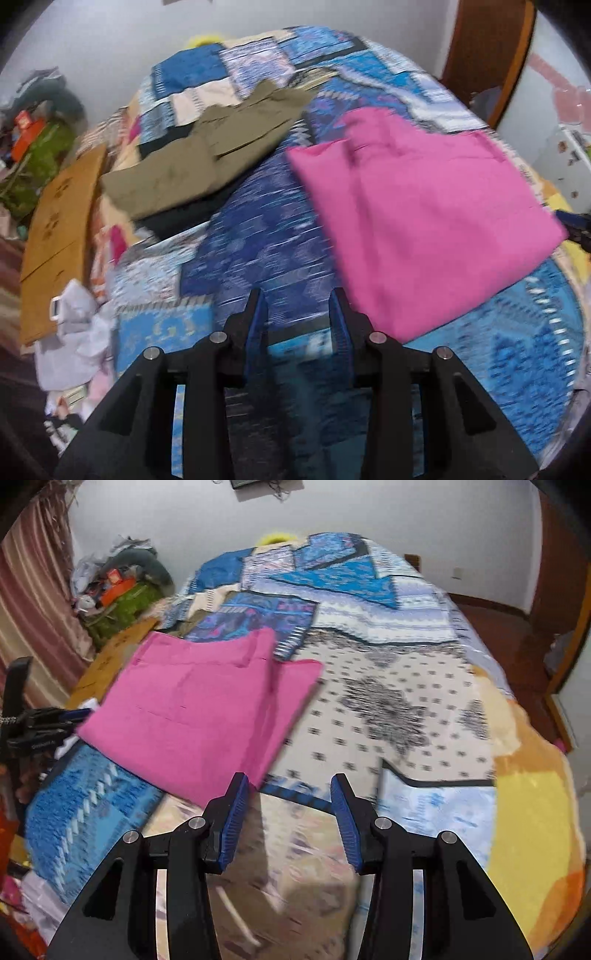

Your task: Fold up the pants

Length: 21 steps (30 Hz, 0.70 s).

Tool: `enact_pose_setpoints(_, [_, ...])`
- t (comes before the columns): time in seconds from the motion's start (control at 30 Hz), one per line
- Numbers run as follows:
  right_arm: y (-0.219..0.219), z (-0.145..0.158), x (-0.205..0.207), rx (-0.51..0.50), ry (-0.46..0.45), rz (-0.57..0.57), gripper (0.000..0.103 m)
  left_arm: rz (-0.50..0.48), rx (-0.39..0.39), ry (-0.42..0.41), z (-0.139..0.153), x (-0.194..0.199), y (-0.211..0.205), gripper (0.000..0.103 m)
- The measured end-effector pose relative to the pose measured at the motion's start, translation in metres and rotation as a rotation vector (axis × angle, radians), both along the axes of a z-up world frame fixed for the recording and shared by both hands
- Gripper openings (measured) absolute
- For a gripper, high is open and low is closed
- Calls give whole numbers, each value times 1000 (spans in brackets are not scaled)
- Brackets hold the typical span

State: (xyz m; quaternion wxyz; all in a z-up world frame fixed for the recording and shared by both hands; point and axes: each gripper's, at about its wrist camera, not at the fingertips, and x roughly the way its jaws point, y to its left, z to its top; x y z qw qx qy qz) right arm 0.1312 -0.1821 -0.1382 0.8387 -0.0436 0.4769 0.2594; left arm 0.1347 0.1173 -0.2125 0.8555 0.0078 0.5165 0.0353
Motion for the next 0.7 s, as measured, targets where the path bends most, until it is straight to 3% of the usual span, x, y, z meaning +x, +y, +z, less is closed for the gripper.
enact_pose_setpoints(0.1, [-8, 1, 0, -63, -22, -17, 43, 43, -1, 0, 2, -2, 15, 37])
enact_pose_setpoints(0.3, [-15, 16, 5, -34, -49, -57, 47, 90, -68, -75, 28, 5, 27, 41])
enact_pose_setpoints(0.47, [-6, 32, 12, 49, -88, -68, 65, 59, -126, -147, 50, 20, 13, 72])
enact_pose_setpoints(0.53, [0, 34, 18, 77, -88, -78, 78, 41, -148, -154, 53, 28, 6, 74])
enact_pose_setpoints(0.7, [14, 26, 29, 117, -56, -74, 78, 15, -174, -119, 42, 52, -6, 74])
